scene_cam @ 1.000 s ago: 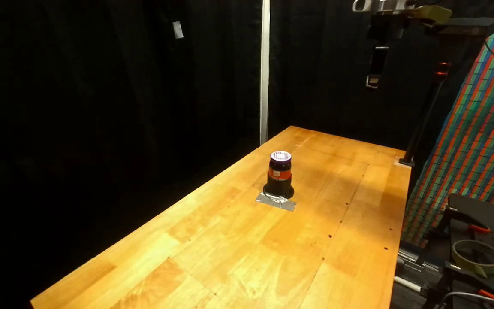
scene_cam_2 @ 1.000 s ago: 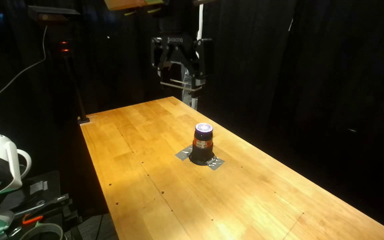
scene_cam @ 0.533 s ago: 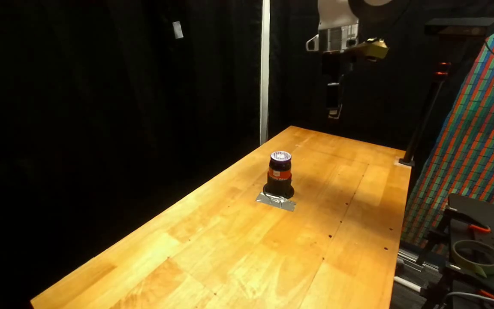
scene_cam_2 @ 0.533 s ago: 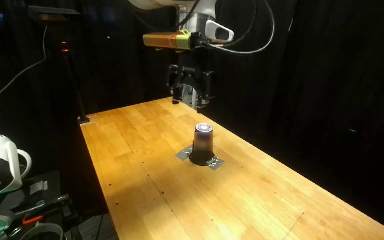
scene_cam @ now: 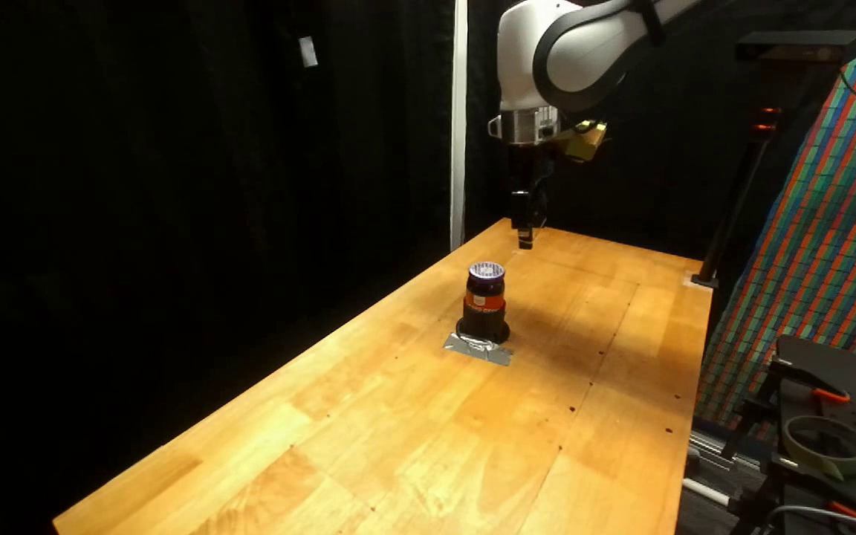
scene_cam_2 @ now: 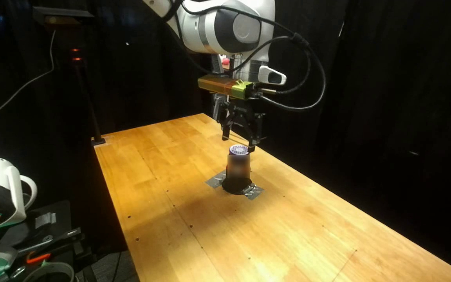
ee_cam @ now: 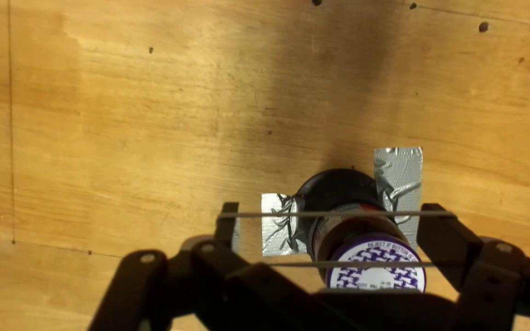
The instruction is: Put the elastic around the bottle
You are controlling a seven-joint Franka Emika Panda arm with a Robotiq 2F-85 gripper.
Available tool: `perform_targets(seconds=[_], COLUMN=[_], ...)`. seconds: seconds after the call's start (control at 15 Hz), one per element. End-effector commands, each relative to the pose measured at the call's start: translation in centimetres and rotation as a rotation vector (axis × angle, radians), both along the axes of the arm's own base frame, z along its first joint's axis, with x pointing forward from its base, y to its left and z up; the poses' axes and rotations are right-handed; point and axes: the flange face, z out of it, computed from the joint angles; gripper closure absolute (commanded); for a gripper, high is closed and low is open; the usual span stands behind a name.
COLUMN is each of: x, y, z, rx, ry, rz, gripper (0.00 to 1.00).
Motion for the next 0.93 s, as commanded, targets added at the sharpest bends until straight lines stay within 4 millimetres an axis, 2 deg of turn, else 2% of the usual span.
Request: perform_targets(seconds=[0.0, 0.4, 0.67, 0.87], x=[2.8, 4.8, 5.4, 6.1], y=[1.4, 2.9, 4.3, 4.6], z=[-0.9, -2.4, -3.6, -4.4], rx=[0.042, 0.09, 0.156, 0.159], ry=[-0.078, -0.186, -0.153, -0.162], rz=[-0.012, 0.015, -0.006, -0.025], gripper=[0.0, 0.0, 0.0, 0.0])
